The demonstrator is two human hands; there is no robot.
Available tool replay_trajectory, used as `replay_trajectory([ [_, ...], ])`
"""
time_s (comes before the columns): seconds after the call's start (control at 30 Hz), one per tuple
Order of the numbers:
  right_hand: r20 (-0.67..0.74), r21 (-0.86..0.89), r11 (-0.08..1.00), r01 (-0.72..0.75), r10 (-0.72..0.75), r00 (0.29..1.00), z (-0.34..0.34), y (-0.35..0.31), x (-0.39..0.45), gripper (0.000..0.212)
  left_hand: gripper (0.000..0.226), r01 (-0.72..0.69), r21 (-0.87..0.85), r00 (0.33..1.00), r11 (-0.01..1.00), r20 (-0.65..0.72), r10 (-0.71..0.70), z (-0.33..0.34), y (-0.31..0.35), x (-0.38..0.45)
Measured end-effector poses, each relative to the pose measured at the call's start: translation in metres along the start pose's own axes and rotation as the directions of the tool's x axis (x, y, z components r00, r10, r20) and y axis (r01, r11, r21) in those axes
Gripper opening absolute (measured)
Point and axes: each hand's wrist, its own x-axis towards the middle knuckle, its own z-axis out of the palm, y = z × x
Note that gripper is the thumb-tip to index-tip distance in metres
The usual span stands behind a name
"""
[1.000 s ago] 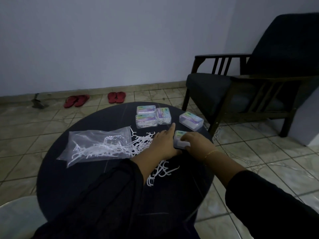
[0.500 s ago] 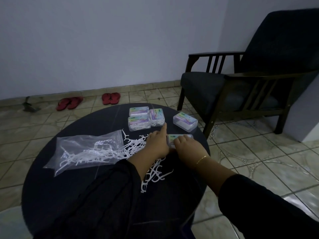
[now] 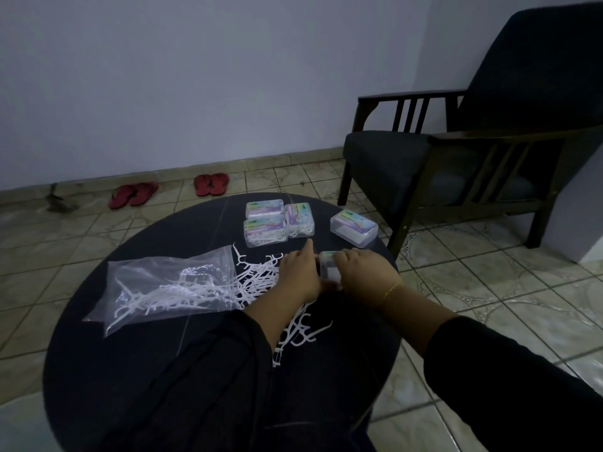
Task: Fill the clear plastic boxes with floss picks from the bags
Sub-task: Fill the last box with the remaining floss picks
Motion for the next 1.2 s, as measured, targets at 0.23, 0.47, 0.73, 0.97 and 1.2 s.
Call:
replay_trajectory([
  [0.23,-0.287,0.043,0.991,-0.124,0.131,0.949,-0.008,0.02,0.017,0.04,0.123,-0.043,-0.018,0.999,0.999,-0.023,0.042,0.001,-0.002,-0.004],
  [0.47,-0.182,0.165,0.955,-0.247,0.276,0.944,0.009,0.024,0.032,0.058,0.12,-0.062,-0.035,0.998,0.998,-0.029,0.061,0.003,-0.007,-0.007],
  [0.73,-0.261,0.289,0.94,-0.184,0.262,0.929,0.008,0.009,0.011,0.052,0.112,-0.164,-0.102,0.985,0.981,-0.065,0.158,-0.01,-0.019,-0.029],
  [0.97,-0.144,0.4,0.914,0.059,-0.001,0.99,0.013,-0.027,-0.028,0.038,0.041,-0.19,-0.002,0.93,0.982,-0.32,0.179,-0.022,-0.054,-0.106],
  [1.2,0.05,0.294,0.949,0.114,-0.134,0.99,0.02,-0.051,-0.044,0.061,0.051,0.024,0.123,0.938,0.992,-0.345,0.02,-0.013,-0.07,-0.145],
])
